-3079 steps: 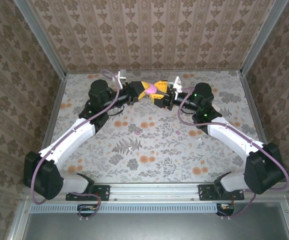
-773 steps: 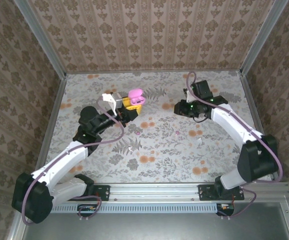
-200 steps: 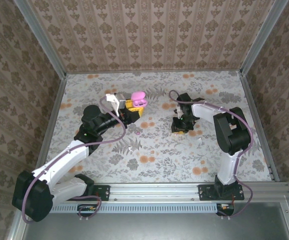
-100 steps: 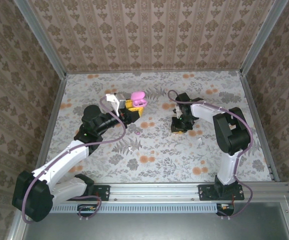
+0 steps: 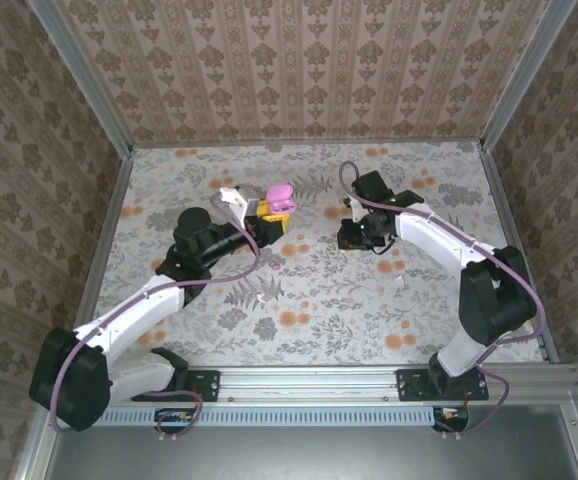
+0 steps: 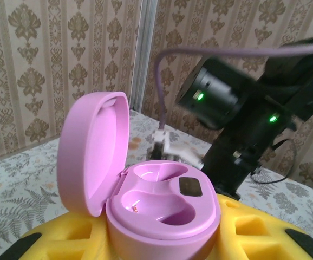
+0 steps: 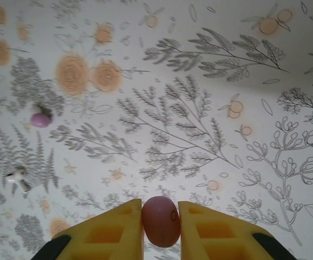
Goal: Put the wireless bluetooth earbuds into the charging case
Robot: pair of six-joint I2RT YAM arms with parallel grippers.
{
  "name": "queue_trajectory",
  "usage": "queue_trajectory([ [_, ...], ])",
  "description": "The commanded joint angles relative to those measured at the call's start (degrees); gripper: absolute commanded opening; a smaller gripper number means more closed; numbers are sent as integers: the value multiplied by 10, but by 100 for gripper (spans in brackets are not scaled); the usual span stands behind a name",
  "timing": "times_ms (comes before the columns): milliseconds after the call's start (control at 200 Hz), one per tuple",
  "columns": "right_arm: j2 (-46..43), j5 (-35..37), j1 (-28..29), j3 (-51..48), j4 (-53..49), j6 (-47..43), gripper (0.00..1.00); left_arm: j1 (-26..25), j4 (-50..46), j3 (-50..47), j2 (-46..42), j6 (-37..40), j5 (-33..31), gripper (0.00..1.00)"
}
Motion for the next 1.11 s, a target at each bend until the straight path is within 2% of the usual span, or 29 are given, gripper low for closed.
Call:
queue_trajectory([
  [0,-38,26,14,30,-30,16,22,-6,7,-1,17,23,-7,34],
  [255,-91,69,58,89,-58,11,22,-26,26,-5,53,47,-21,34],
  [585,-130,66,96,143,-28,23,22,-40,41,-7,66,75,-33,33],
  [1100,-102,55,126,175,1,25,22,-54,38,-3,63,87,-24,33],
])
